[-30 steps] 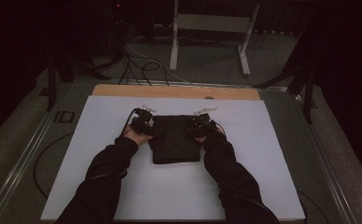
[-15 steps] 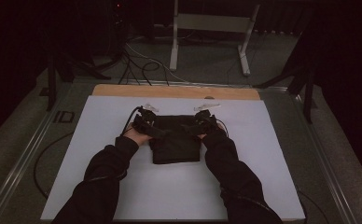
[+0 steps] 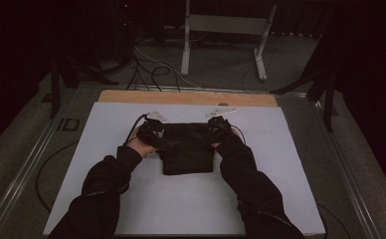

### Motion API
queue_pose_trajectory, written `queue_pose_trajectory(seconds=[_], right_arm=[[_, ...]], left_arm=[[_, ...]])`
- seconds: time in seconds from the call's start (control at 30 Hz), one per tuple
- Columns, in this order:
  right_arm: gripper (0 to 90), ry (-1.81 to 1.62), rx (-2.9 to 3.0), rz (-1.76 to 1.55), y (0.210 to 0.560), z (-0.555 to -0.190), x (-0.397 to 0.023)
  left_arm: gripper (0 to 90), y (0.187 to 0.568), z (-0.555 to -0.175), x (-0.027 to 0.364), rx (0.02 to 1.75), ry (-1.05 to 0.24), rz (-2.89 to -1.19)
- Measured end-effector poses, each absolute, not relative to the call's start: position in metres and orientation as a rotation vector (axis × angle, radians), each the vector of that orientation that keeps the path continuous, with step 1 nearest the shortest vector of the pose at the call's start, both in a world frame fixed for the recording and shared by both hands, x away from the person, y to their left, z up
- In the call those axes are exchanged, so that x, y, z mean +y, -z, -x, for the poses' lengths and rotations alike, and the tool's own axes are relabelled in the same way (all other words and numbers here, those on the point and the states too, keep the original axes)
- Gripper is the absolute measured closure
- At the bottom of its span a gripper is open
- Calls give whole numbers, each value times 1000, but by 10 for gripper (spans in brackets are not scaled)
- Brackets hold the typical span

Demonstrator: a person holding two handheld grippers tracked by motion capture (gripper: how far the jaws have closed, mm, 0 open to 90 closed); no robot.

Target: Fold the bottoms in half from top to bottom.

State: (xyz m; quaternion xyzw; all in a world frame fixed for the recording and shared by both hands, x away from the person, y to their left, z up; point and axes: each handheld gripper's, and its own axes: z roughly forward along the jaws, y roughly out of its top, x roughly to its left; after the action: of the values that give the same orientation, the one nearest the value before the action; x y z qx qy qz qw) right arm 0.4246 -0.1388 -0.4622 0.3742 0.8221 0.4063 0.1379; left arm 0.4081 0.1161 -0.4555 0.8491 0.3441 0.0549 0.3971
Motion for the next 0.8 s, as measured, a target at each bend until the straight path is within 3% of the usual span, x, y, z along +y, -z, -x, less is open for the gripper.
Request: queue_pose_trajectory(seconds=[0.8], right_arm=[[100,-1269,2437,-951,452,-388,-162]], left_arm=[[0,449,-363,140,789,-133,-2119]])
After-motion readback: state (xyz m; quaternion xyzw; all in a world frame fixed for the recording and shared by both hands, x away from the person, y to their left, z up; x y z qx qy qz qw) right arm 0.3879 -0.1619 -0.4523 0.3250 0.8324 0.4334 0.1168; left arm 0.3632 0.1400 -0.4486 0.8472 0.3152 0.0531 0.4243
